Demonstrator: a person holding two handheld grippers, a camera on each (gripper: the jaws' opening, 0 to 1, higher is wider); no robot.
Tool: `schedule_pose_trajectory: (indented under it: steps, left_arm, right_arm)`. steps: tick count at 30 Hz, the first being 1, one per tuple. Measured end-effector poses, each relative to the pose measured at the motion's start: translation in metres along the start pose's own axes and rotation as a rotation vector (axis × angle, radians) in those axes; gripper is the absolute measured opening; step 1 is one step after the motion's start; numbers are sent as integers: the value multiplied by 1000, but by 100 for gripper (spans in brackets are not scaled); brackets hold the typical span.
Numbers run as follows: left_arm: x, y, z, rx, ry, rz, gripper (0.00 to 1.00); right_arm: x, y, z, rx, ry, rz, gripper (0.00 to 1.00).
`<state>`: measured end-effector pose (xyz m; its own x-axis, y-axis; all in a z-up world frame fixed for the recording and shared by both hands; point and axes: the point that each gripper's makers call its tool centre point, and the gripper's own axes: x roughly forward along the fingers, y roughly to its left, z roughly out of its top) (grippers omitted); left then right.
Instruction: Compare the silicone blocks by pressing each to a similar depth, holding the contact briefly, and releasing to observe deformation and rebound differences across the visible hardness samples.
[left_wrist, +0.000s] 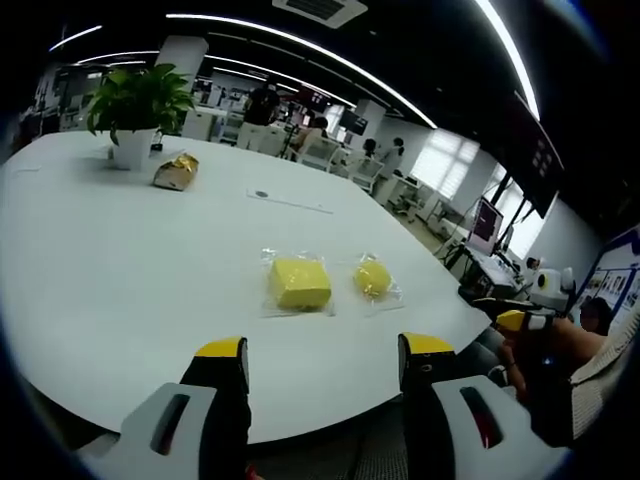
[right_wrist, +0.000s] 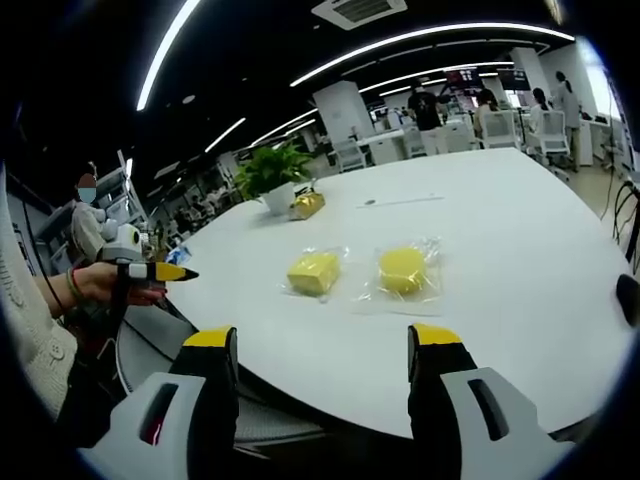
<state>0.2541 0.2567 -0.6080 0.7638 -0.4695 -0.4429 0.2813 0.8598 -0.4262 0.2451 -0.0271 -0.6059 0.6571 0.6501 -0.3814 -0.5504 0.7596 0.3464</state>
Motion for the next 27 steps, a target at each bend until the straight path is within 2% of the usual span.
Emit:
schedule_pose_trajectory:
  steps: [18, 27]
  left_arm:
    - [0, -2, 1, -1, 12, -24, 59]
    - [2, -1, -5, -8, 22, -30, 58]
  right_arm:
    - [0, 2, -4, -9, 19, 3, 64]
    - [-1, 2, -3, -15, 16, 1, 64]
